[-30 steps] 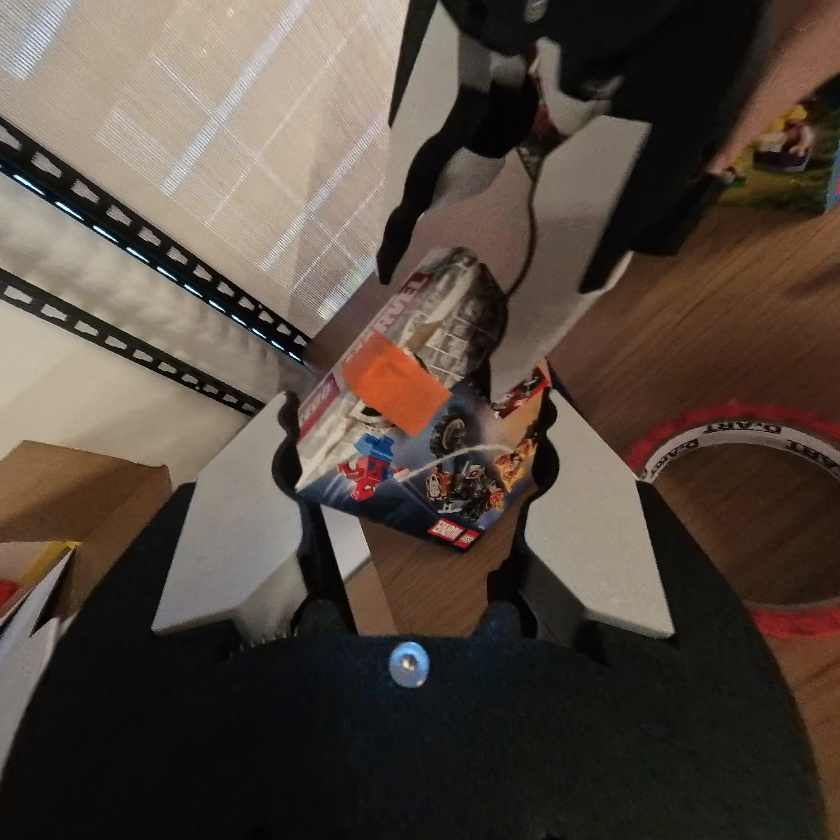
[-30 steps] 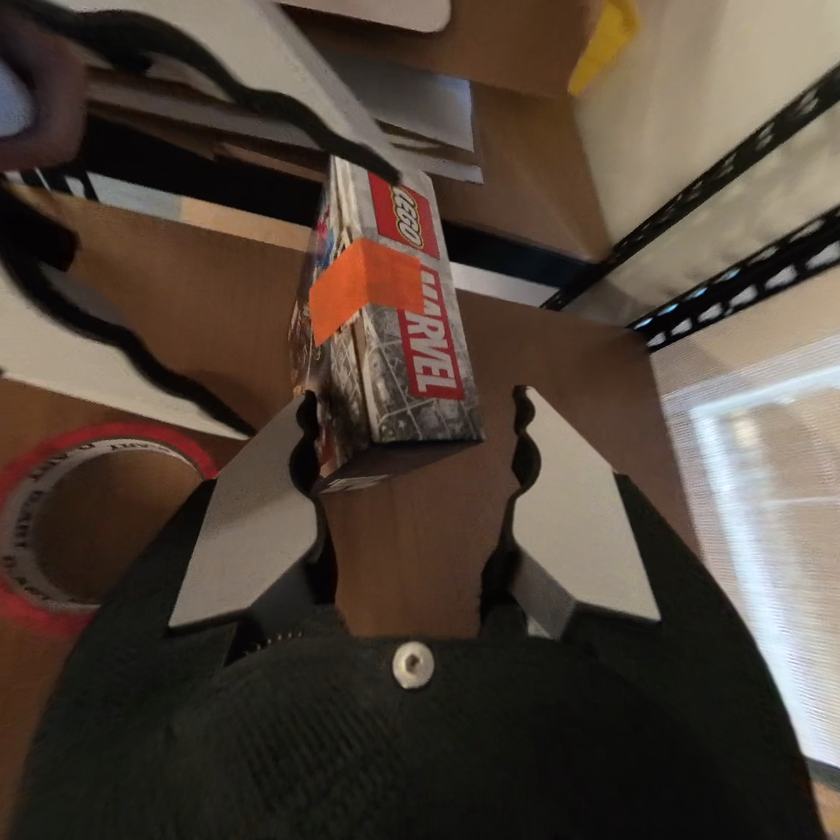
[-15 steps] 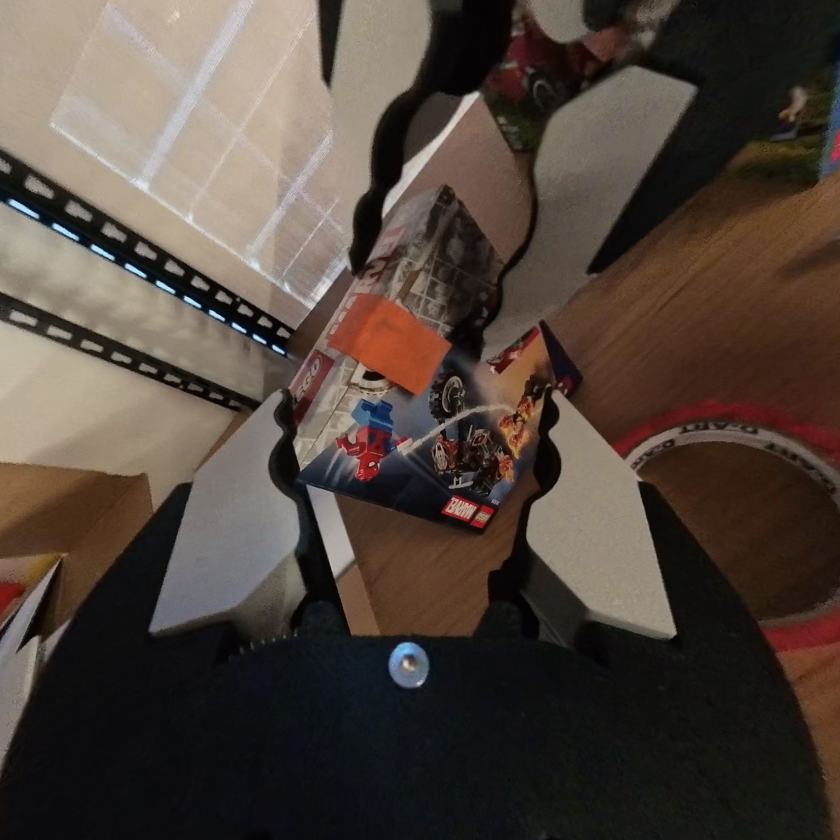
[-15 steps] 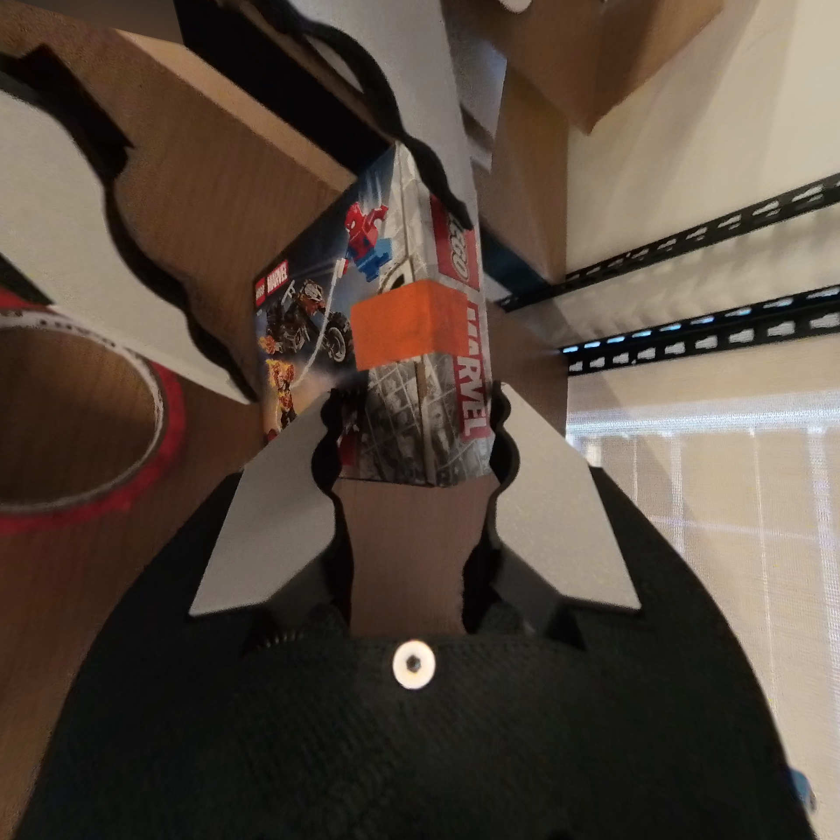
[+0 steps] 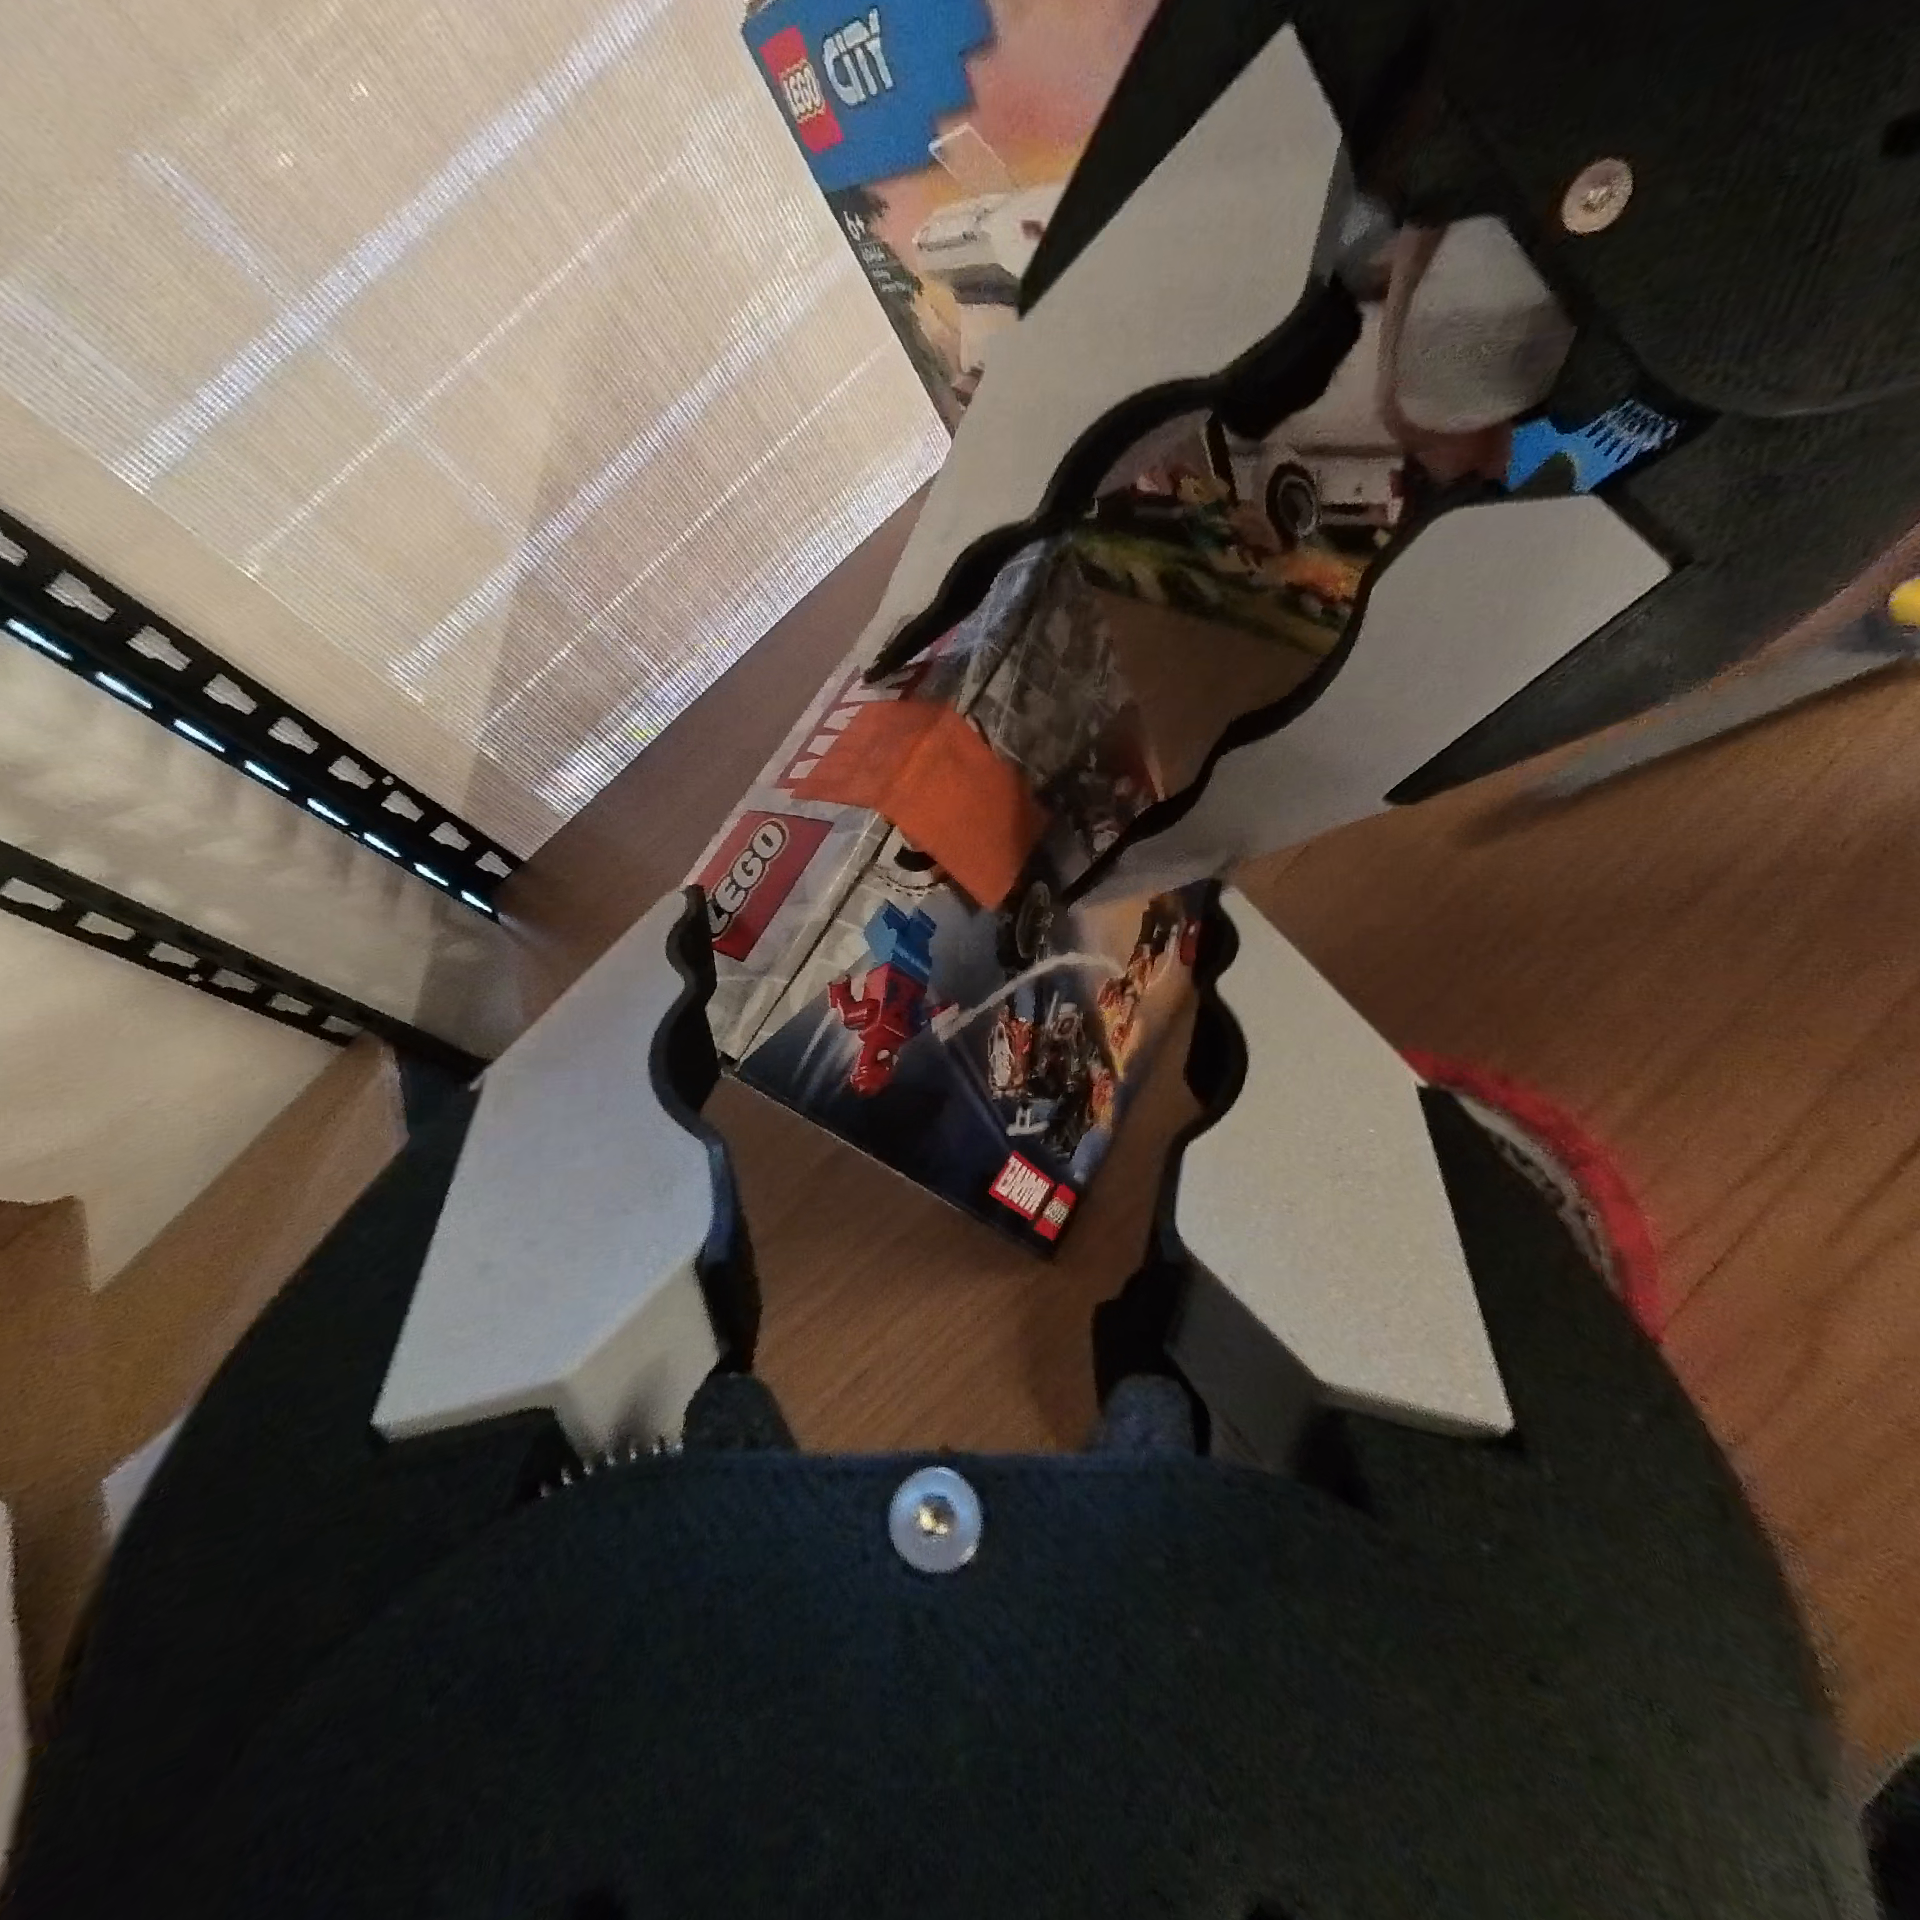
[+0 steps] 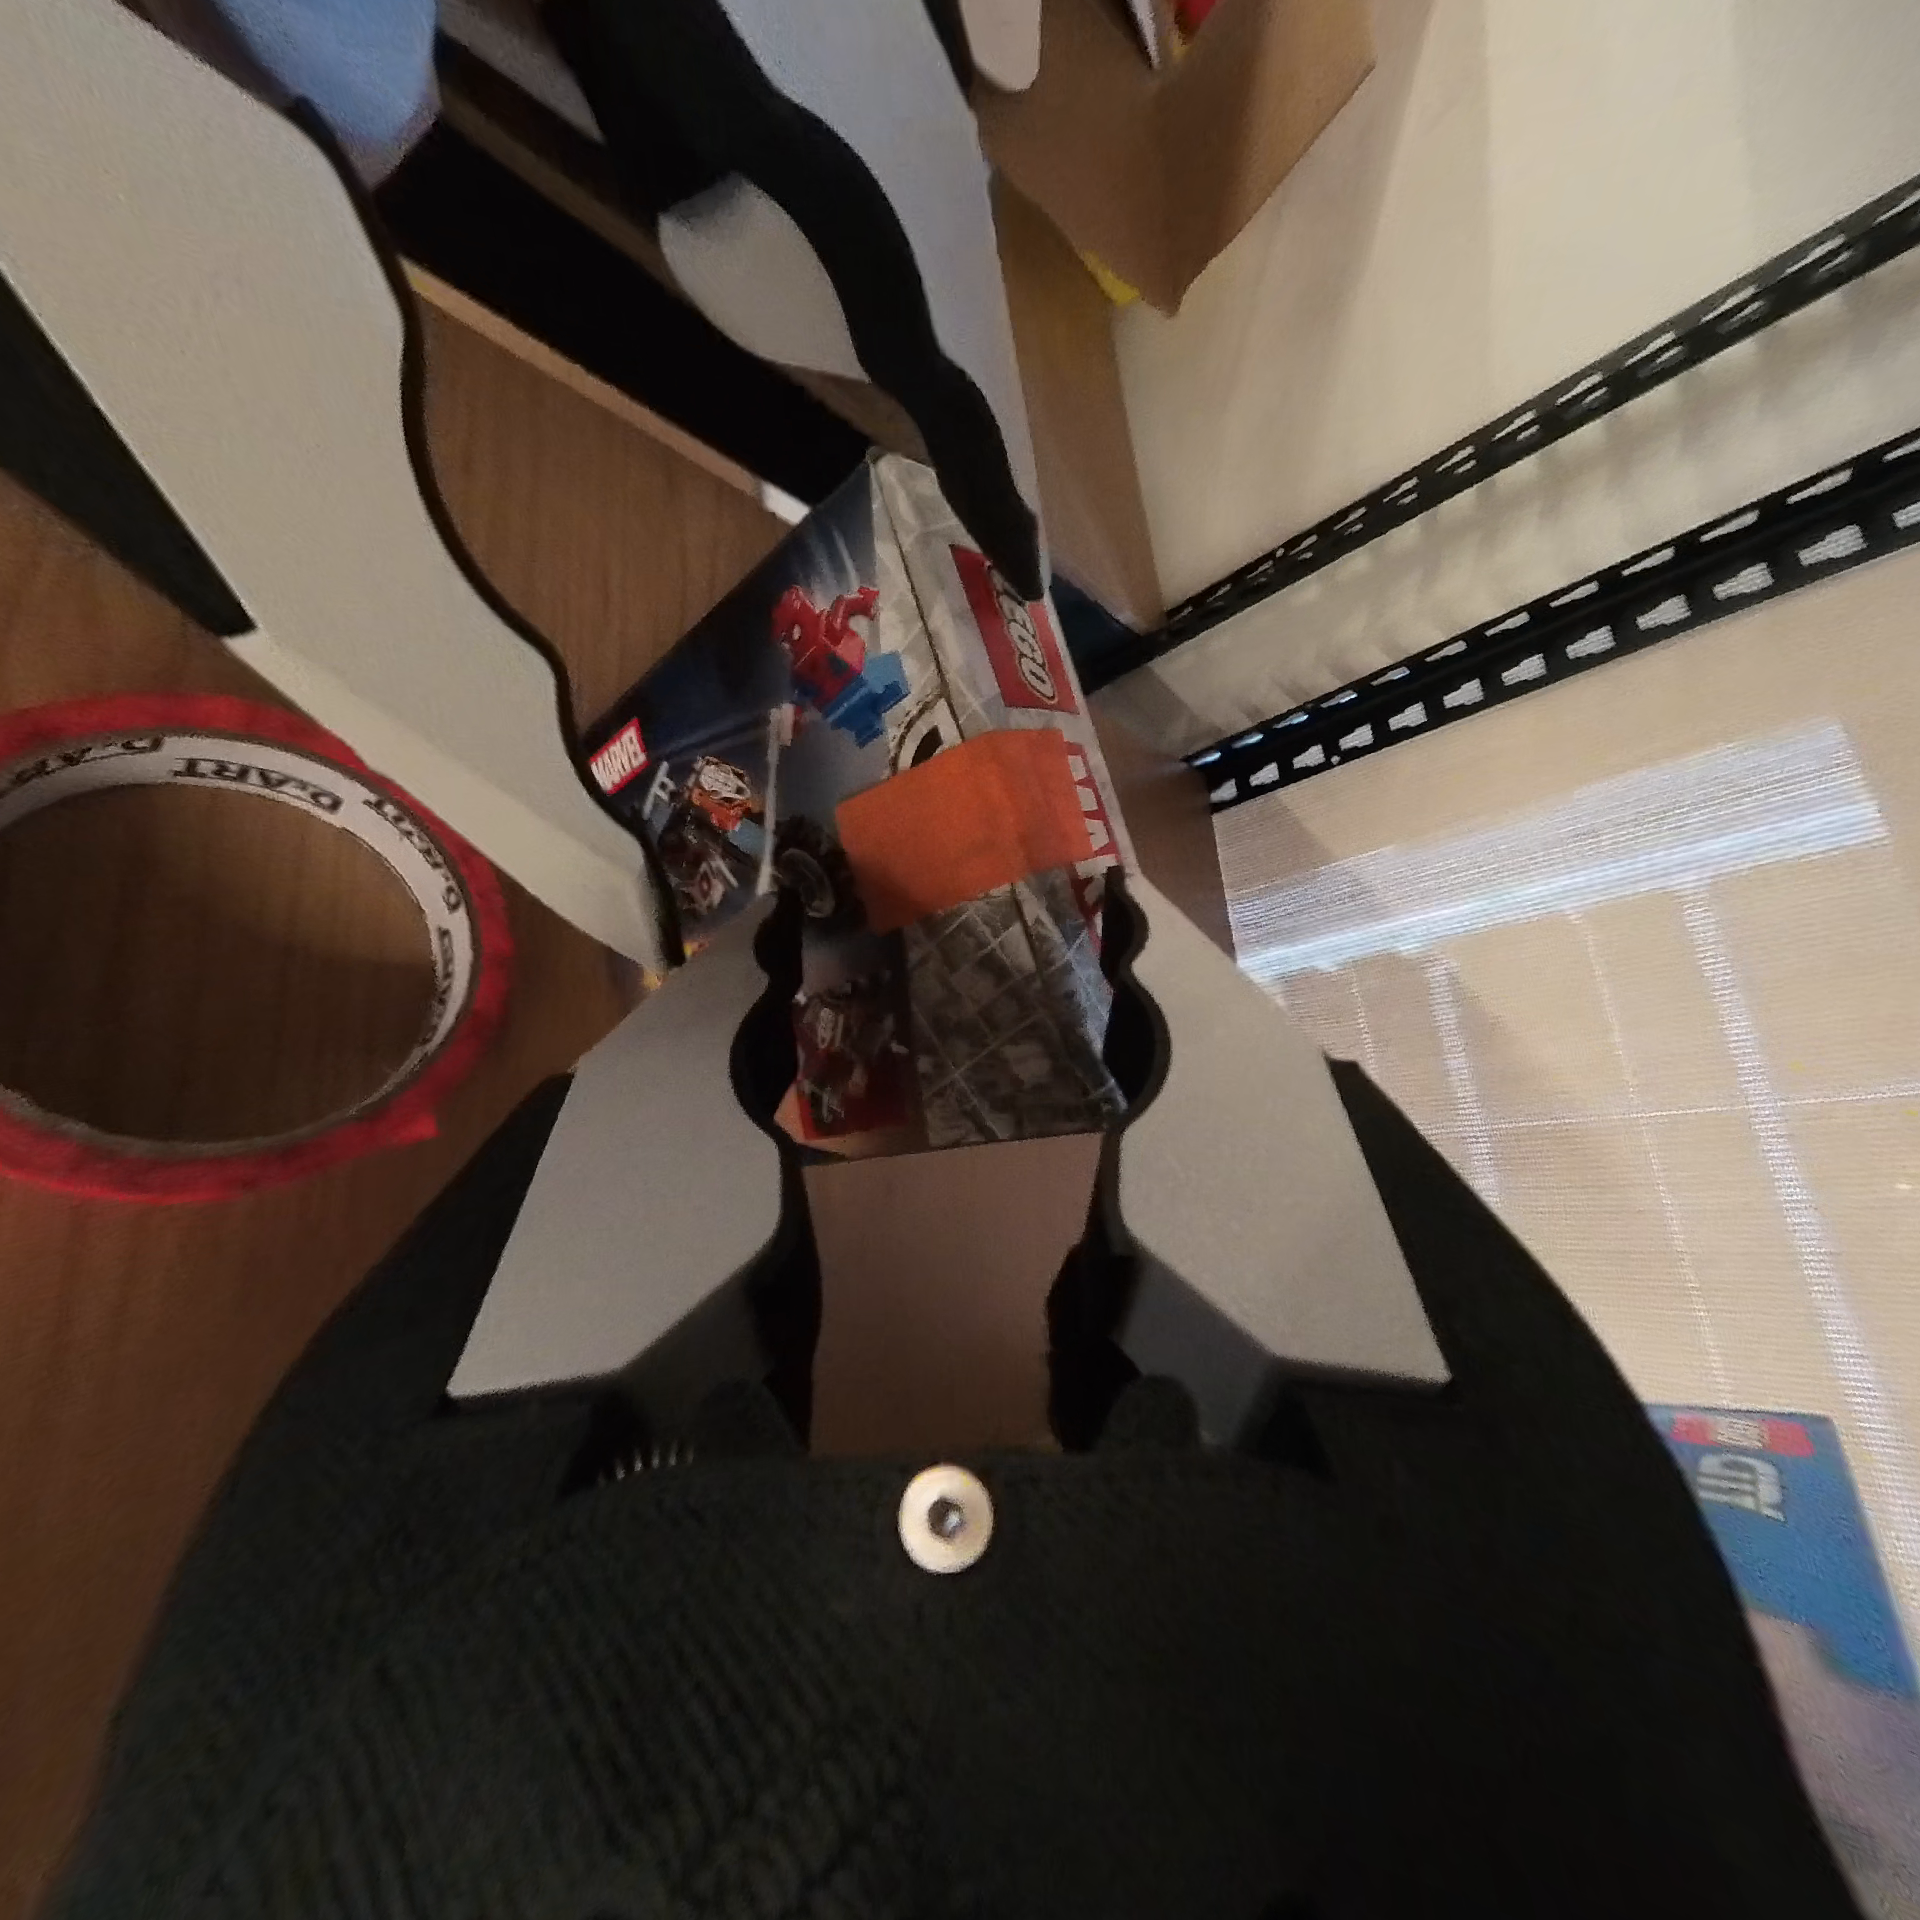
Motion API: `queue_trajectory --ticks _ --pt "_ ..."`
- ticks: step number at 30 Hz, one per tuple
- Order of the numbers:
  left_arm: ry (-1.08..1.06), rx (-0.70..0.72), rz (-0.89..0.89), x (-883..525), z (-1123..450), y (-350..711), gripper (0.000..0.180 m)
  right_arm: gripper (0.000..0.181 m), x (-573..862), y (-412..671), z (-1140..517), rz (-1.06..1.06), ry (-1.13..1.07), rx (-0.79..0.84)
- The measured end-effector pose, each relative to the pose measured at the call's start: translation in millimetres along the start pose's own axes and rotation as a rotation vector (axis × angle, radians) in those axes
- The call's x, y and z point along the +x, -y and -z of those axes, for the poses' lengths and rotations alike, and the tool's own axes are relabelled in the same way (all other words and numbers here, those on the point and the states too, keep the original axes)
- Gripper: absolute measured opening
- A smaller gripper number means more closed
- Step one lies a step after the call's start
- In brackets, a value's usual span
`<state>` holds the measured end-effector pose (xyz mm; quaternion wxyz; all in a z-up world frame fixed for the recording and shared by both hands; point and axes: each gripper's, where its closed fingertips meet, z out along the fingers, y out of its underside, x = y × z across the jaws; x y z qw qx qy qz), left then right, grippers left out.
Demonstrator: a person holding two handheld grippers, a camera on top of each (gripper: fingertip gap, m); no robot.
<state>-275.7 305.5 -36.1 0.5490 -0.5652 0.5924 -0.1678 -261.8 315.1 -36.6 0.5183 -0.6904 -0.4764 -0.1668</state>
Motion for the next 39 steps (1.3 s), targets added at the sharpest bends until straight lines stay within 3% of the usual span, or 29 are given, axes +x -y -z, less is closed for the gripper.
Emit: queue_trajectory --ticks 8,12,19,22,25,32,39 --pt "0.119 -0.042 -0.205 -15.8 -2.4 -11.5 0.085 0.058 -0.9 0.8 -0.4 -0.045 -0.045 0.145" --pt "0.184 -0.067 -0.358 -17.0 -3.8 -14.0 0.075 0.059 -1.1 -0.8 -1.6 -0.008 -0.059 0.137" --pt "0.169 -0.040 -0.448 -8.8 -7.5 -10.8 0.071 0.066 -4.6 -3.2 -2.5 0.072 -0.048 0.122" --pt "0.173 -0.048 -0.445 -8.4 -12.8 -12.7 0.077 0.068 -4.5 -4.2 -3.9 0.083 -0.068 0.099" --pt "0.183 -0.049 -0.438 -9.9 -11.6 -11.8 0.072 0.066 -3.0 -5.0 -4.9 0.160 -0.123 0.069" --pt "0.127 -0.001 -0.392 -3.3 -9.3 -11.5 0.081 0.040 0.1 13.8 12.6 0.407 -0.359 0.115" --pt "0.119 0.028 -0.347 -4.6 -9.6 -8.3 0.077 0.031 -5.1 17.8 22.2 0.483 -0.417 0.121"
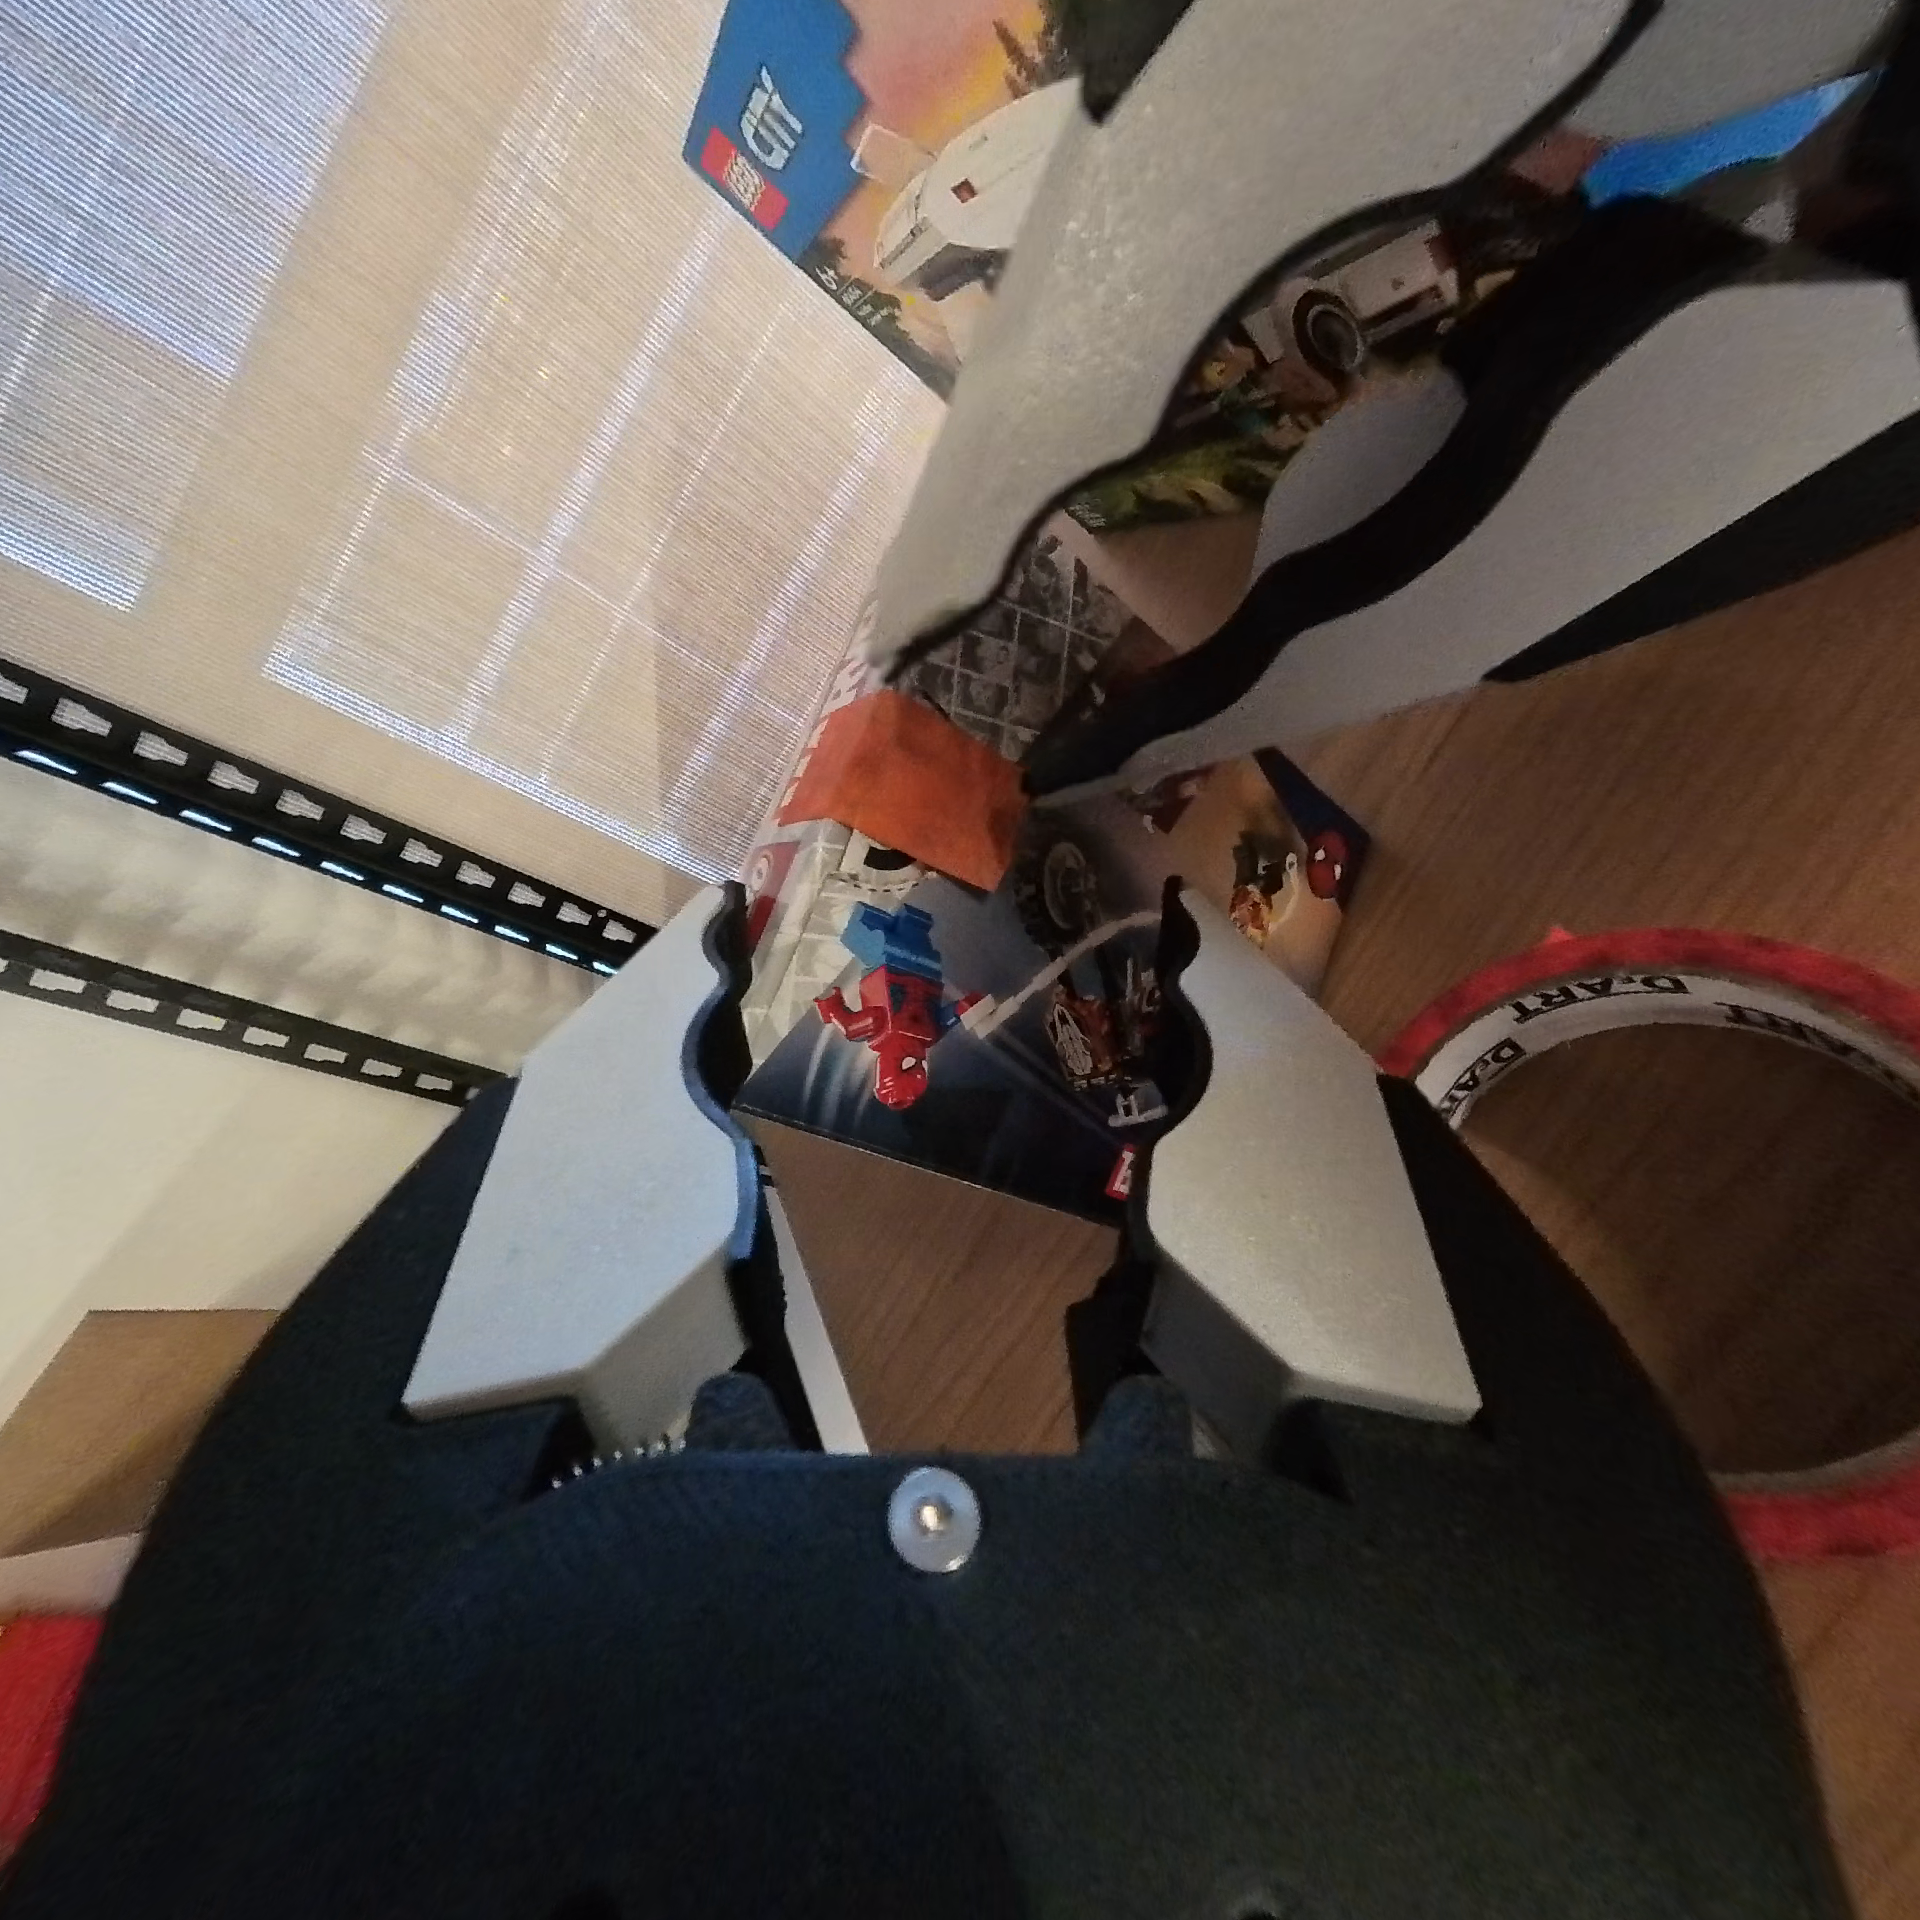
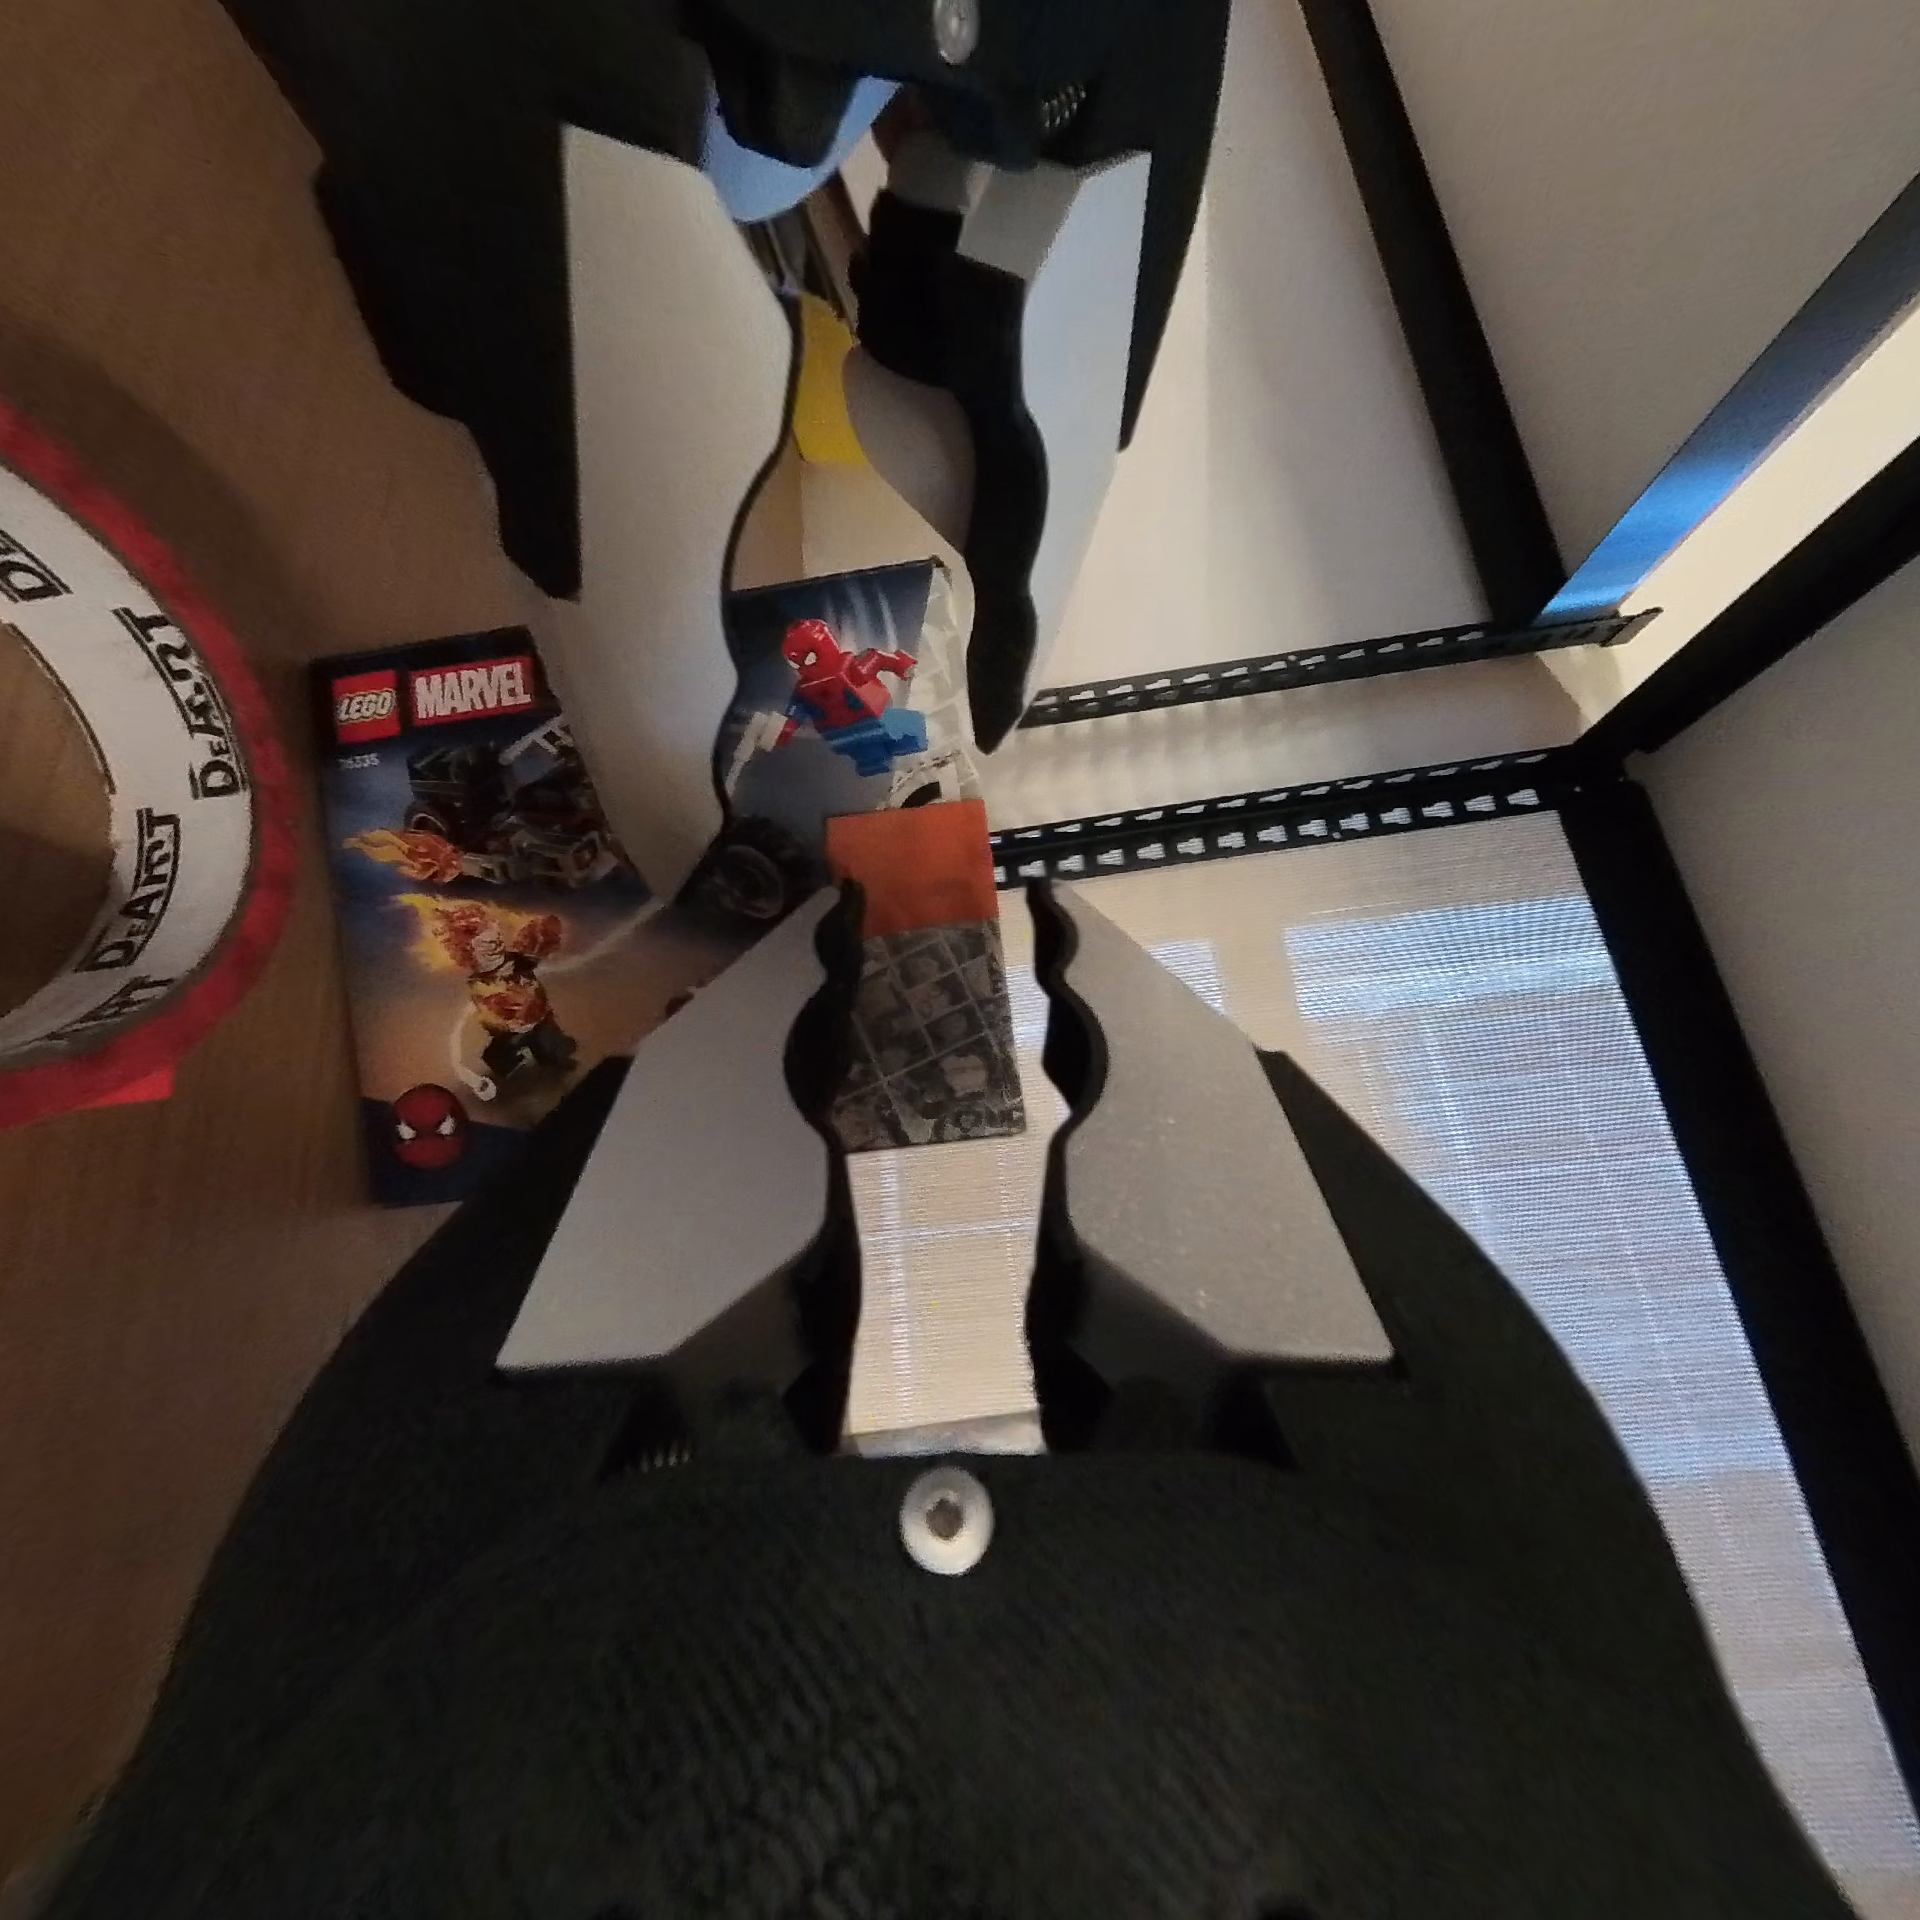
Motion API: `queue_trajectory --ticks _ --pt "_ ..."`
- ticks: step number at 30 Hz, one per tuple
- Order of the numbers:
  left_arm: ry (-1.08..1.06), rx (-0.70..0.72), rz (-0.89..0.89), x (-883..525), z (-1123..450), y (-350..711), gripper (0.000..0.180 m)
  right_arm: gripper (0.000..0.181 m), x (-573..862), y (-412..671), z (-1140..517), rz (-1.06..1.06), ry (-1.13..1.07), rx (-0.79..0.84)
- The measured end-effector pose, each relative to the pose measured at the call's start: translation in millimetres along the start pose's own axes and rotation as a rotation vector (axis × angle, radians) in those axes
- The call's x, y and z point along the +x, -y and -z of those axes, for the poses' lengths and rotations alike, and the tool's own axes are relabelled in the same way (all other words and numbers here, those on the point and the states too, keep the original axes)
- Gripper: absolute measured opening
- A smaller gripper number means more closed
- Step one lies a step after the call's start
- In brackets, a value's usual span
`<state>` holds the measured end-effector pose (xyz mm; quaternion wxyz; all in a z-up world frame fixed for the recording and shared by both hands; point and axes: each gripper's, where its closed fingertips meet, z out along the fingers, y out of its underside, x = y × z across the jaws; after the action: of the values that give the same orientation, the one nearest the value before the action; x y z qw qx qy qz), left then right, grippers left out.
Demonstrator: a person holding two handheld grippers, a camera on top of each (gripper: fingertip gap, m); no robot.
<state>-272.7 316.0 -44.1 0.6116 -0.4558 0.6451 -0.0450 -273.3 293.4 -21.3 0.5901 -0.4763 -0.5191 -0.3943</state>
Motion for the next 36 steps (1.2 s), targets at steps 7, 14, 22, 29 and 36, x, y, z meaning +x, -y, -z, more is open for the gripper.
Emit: queue_trajectory --ticks 7,14,22,29,36 --pt "-0.019 0.027 0.040 -1.1 0.6 1.9 0.076 0.024 -16.8 9.2 -0.6 0.040 0.044 0.032" --pt "-0.030 0.046 0.067 -0.5 1.4 3.5 0.077 0.026 -14.0 9.1 -3.5 0.082 -0.013 0.046" --pt "-0.038 0.055 0.087 -0.6 2.2 4.7 0.077 0.022 -13.0 3.7 -8.2 0.170 -0.081 0.007" --pt "-0.037 0.058 0.092 -1.5 0.8 4.7 0.077 0.000 -11.4 6.4 -2.7 0.157 -0.089 0.032" --pt "-0.025 0.053 0.076 -1.3 0.7 4.0 0.077 0.000 -10.9 12.9 0.6 0.078 -0.042 0.048"
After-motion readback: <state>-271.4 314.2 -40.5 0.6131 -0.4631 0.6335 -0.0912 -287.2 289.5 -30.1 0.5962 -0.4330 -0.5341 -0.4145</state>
